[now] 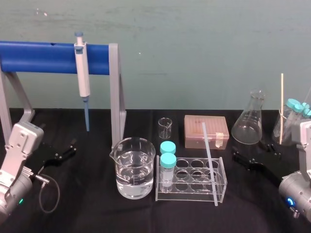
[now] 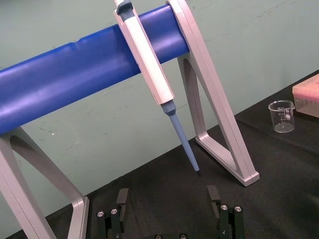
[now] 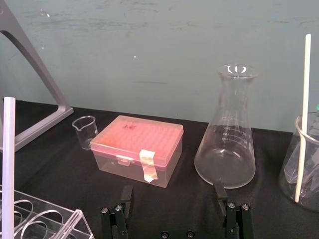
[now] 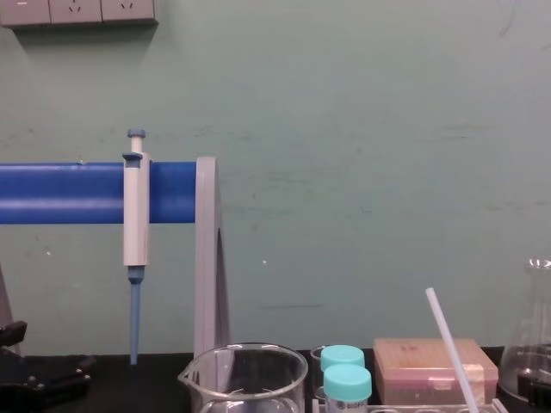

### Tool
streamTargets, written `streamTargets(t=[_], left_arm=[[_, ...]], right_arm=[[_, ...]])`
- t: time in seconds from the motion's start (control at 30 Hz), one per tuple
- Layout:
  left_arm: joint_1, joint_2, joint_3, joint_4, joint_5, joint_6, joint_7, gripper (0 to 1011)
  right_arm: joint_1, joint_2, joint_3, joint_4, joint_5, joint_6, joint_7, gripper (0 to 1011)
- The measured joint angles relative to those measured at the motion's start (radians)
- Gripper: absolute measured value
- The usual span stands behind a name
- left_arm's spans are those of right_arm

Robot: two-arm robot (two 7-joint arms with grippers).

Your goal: Pick up the stirring rod with one hand, then place it down.

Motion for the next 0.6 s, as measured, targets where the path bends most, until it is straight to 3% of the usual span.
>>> streamTargets(t=[0.6], left_arm=[[0.0, 0.0, 0.0, 0.0, 0.0, 0.0, 0.0, 1000]], right_arm=[[-0.003, 0.001, 0.003, -0.005, 0.004, -0.008, 0.0, 1003]])
